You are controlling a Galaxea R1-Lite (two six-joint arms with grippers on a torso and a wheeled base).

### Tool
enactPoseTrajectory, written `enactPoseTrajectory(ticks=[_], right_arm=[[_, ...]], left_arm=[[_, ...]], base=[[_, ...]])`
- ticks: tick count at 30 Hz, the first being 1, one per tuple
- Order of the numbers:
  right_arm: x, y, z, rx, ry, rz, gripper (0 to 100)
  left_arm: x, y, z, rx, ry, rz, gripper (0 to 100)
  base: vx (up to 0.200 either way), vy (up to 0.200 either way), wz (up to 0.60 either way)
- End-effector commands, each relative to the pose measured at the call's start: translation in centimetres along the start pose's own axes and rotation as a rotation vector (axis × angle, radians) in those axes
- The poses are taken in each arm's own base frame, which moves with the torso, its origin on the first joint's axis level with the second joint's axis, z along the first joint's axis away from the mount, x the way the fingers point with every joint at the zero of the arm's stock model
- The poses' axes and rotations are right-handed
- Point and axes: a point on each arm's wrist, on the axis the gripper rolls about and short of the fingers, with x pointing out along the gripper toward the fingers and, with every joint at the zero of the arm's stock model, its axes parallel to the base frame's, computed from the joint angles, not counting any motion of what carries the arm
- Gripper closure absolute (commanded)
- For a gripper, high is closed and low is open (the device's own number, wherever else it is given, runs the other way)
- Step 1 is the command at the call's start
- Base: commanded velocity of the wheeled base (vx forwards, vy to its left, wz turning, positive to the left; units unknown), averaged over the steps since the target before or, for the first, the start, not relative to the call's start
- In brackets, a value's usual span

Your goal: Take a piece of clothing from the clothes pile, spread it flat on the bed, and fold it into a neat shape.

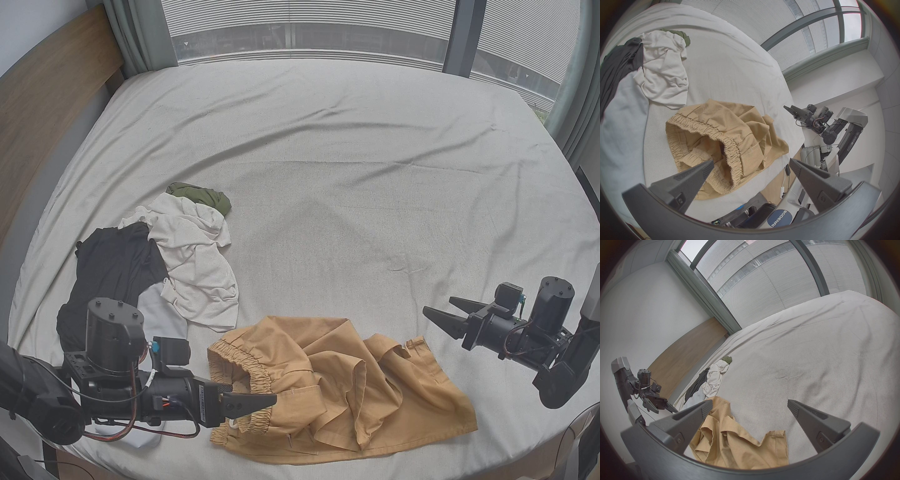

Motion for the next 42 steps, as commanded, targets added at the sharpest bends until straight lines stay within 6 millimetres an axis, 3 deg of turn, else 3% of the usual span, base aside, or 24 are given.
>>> enactPoseTrajectory(ticks=[1, 5, 11, 31, 32, 42], right_arm=[[-0.1, 0.0, 0.2, -0.002, -0.008, 0.000, 0], [0.0, 0.0, 0.3, -0.005, -0.015, 0.002, 0], [-0.1, 0.0, 0.5, -0.008, -0.021, 0.001, 0], [-0.2, -0.2, 0.9, -0.014, -0.037, -0.006, 0], [-0.2, -0.2, 0.9, -0.014, -0.038, -0.006, 0], [-0.2, -0.2, 0.9, -0.014, -0.038, -0.006, 0]], left_arm=[[1.2, 0.1, 0.0, -0.025, 0.031, -0.002, 0], [2.0, -0.6, 0.5, -0.055, 0.036, -0.017, 0], [4.0, 0.1, -0.1, -0.060, 0.072, 0.039, 0], [6.4, 0.0, 0.6, -0.049, 0.067, 0.047, 0], [6.5, 0.0, 0.7, -0.048, 0.064, 0.053, 100], [6.8, 0.0, 1.0, -0.039, 0.030, 0.048, 100]], base=[[0.000, 0.000, 0.00], [0.000, 0.000, 0.00], [0.000, 0.000, 0.00], [0.000, 0.000, 0.00], [0.000, 0.000, 0.00], [0.000, 0.000, 0.00]])
